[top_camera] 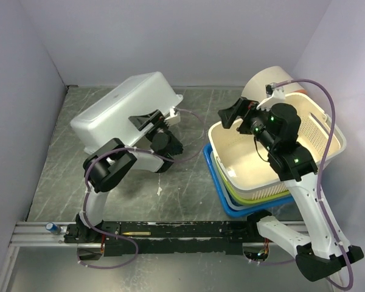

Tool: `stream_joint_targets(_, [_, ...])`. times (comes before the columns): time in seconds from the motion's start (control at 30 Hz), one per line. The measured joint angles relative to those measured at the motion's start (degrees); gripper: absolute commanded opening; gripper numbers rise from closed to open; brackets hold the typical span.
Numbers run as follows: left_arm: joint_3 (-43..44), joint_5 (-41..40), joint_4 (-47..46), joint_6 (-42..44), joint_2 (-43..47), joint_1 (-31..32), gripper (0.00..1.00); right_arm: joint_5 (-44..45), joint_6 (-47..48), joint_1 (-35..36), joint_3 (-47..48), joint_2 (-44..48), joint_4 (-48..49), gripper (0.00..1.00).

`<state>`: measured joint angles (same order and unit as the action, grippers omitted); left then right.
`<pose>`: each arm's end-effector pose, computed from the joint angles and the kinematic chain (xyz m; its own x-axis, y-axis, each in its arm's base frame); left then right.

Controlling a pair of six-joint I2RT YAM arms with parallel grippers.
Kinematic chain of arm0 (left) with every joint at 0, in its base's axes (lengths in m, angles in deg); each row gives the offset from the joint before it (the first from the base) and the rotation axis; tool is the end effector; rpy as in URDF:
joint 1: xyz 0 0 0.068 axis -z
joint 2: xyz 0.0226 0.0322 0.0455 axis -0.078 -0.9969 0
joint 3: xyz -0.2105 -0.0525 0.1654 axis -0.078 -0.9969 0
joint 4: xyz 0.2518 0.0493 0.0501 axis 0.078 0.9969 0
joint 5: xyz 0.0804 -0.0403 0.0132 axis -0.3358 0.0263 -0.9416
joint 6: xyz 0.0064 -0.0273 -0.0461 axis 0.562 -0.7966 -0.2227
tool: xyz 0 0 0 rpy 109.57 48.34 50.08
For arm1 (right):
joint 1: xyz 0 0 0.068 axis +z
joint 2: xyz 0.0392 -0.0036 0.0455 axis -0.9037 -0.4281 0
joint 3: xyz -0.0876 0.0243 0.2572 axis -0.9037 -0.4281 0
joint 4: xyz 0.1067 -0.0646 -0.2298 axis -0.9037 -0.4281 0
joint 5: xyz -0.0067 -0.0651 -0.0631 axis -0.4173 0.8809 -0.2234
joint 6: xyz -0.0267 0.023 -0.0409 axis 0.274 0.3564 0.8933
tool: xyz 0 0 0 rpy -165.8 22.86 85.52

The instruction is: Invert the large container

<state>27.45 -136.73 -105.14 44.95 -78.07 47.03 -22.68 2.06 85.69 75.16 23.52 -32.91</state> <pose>0.2747 -0.2882 0.2326 -0.5390 0.7298 -0.4206 -0.2665 0.3259 0.9071 0.1699 0.0647 0.4415 -0.3233 0.3777 -0.8676 -0.2184 0.8624 0.4568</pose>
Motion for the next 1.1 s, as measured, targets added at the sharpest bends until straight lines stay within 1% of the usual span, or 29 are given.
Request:
stream_joint_targets(0.1, [-1.9,-0.02,0.02,-2.12,-0.26,-3.41,0.93,-1.66,-0.37,0.0,-0.57,-1.31,1.01,1.0])
stream_joint_targets(0.23, [-2.1,-0.22,0.0,-4.57,-1.42,-7.54,0.93,-4.11,-1.27,0.0,-1.68,-3.43,2.99,1.0])
stream_joint_targets(0.4, [-2.1,-0.22,0.02,-5.92,-4.04,-9.4,0.93,-8.46,-2.69,0.02,-2.14,-6.8,5.44,1.0])
stream_joint_targets(0.6, [-1.42,-0.15,0.0,-7.13,-4.15,-8.52,0.93,-13.16,-3.93,0.0,-2.29,-10.01,7.98,1.0])
stream_joint_targets(0.7, [-1.2,0.28,0.02,-9.05,-3.08,-6.86,0.94,-16.39,-5.51,0.02,-4.37,-9.97,12.74,1.0])
stream_joint_targets(0.9, [-0.98,2.51,0.0,-14.8,3.06,-2.23,0.94,-21.16,-9.44,0.55,-12.35,-8.87,27.17,1.0])
stream_joint_targets(1.1, [1.77,6.38,-0.11,-18.36,7.69,1.07,0.94,-22.51,-10.62,0.7,-13.4,-7.3,37.97,1.0])
